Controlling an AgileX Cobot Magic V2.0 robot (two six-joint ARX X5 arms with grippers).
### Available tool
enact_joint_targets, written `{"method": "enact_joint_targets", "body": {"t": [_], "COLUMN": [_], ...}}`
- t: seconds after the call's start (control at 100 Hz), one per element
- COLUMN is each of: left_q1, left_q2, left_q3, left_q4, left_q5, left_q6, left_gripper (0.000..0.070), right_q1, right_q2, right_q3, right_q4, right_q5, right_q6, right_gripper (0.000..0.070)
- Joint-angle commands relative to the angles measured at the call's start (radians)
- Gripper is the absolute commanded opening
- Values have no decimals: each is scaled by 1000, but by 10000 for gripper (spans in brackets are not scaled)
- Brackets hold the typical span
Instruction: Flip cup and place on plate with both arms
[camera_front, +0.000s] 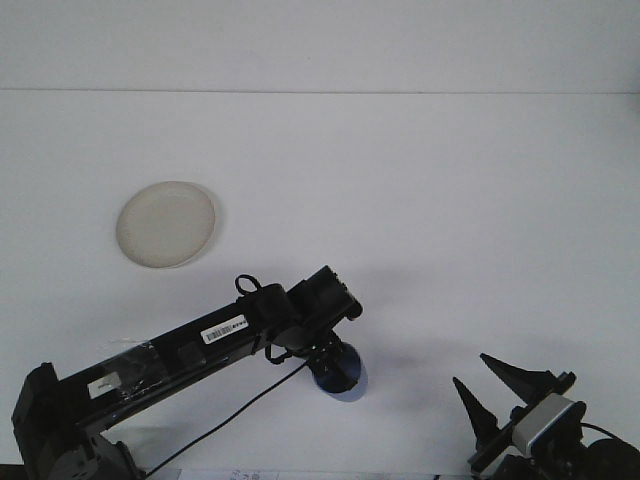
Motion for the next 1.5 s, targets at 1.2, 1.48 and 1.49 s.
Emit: {"method": "enact_joint_targets", "body": {"t": [1.2, 1.48, 1.49], "left_q1": [1029, 1029, 1029], "left_q2": [214, 220, 220], "left_q3": [269, 270, 270], "left_q4": [0, 0, 0], "left_q5": [-209, -154, -149], "left_q6": [130, 103, 103], "left_gripper": [11, 355, 365], "right_q1": [8, 8, 8], "right_q2": [5, 5, 5], "right_q3": [5, 5, 5], "right_q4": [5, 5, 5], "right_q5": [1, 1, 2], "right_q6": [6, 5, 5], "right_gripper": [363, 363, 363]}}
